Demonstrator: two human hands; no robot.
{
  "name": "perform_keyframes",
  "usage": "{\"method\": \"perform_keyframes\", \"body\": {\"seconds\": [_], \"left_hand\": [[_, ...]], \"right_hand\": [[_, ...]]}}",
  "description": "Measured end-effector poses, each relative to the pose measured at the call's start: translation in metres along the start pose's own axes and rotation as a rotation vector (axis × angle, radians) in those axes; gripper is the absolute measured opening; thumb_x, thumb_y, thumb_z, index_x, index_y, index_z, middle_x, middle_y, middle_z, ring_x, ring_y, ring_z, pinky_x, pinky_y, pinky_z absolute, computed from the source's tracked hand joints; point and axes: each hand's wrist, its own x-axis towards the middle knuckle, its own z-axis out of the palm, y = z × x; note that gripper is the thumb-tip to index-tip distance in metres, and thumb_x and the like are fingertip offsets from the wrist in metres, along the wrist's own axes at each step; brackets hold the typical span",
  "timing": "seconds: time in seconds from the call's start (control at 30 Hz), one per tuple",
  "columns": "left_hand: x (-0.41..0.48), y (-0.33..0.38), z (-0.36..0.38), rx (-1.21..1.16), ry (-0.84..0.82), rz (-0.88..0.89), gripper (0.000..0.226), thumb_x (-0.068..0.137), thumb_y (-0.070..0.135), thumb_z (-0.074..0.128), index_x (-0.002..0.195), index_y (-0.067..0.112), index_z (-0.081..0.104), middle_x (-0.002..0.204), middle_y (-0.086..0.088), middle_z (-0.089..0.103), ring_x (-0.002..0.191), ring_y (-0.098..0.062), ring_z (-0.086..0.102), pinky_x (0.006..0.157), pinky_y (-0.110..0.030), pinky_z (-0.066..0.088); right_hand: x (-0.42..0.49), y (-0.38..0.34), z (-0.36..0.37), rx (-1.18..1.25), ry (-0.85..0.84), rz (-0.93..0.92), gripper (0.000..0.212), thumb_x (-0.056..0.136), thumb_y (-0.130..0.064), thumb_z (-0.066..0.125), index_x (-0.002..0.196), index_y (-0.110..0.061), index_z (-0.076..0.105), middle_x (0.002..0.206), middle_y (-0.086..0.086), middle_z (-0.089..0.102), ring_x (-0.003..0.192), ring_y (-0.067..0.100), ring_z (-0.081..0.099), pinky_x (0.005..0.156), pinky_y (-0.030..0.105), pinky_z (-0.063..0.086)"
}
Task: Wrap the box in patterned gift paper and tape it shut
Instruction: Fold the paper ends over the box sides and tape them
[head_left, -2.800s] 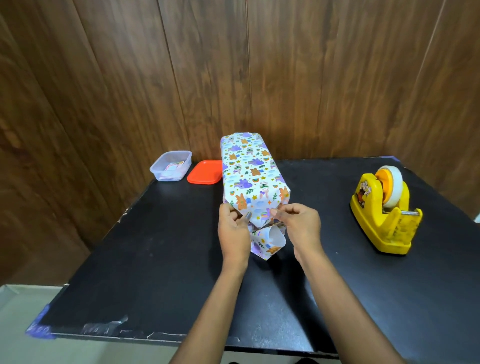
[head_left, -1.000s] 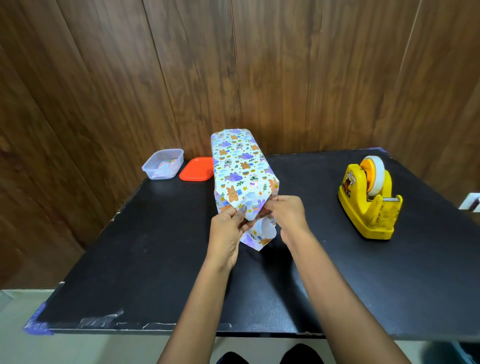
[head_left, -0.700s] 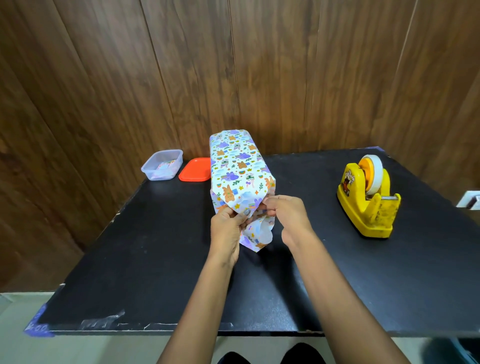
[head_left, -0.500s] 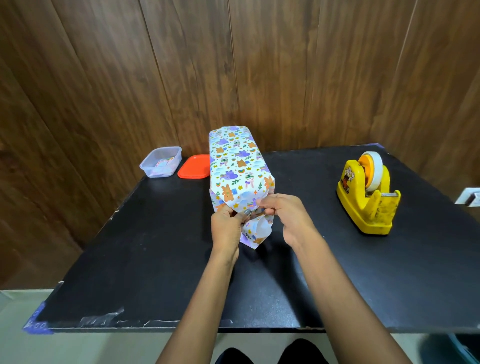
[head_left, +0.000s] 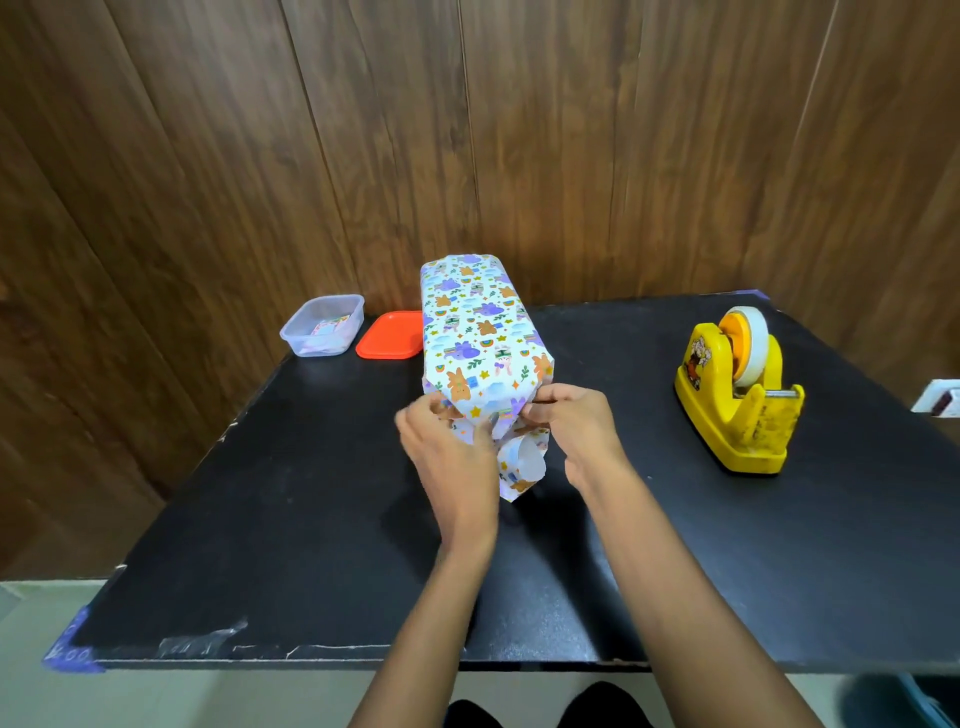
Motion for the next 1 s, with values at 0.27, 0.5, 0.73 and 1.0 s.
{"method": "perform_keyframes", "body": {"seconds": [0.27, 0.5, 0.73, 1.0], "left_hand": [[0.002, -0.015, 0.016, 0.739, 0.088, 0.713, 0.04, 0.076, 0.033, 0.068, 0.101, 0.011, 0.045, 0.106, -0.011, 0.06, 0.098, -0.025, 0.043, 0.075, -0.033, 0.037], [0.014, -0.014, 0.011, 0.806, 0.094, 0.867, 0.018, 0.082, 0.028, 0.051, 0.089, 0.013, 0.044, 0.088, -0.007, 0.06, 0.078, -0.024, 0.052, 0.065, -0.03, 0.028], [0.022, -0.007, 0.004, 0.743, 0.099, 1.01, 0.014, 0.077, 0.01, 0.053, 0.065, 0.012, 0.048, 0.066, -0.006, 0.051, 0.06, -0.025, 0.047, 0.057, -0.031, 0.022], [0.017, -0.006, 0.005, 0.758, 0.053, 1.002, 0.018, 0.076, 0.006, 0.052, 0.061, 0.013, 0.045, 0.063, -0.005, 0.048, 0.062, -0.023, 0.041, 0.056, -0.031, 0.017]], "right_hand": [[0.002, 0.001, -0.002, -0.131, -0.049, -0.091, 0.019, 0.087, 0.004, 0.058, 0.068, 0.0, 0.059, 0.07, 0.005, 0.06, 0.06, 0.013, 0.055, 0.052, 0.017, 0.046], [0.003, 0.005, -0.001, -0.157, -0.073, -0.202, 0.01, 0.09, 0.002, 0.054, 0.082, 0.001, 0.06, 0.068, 0.003, 0.06, 0.058, 0.007, 0.056, 0.057, 0.017, 0.048], [0.001, 0.0, -0.008, -0.118, -0.231, -0.078, 0.012, 0.086, 0.007, 0.057, 0.085, -0.003, 0.065, 0.072, 0.0, 0.062, 0.054, 0.002, 0.057, 0.054, 0.014, 0.044], [0.007, 0.0, -0.001, -0.16, -0.092, -0.036, 0.008, 0.085, 0.009, 0.055, 0.08, 0.009, 0.06, 0.078, 0.006, 0.058, 0.049, 0.01, 0.052, 0.044, 0.017, 0.04]]}}
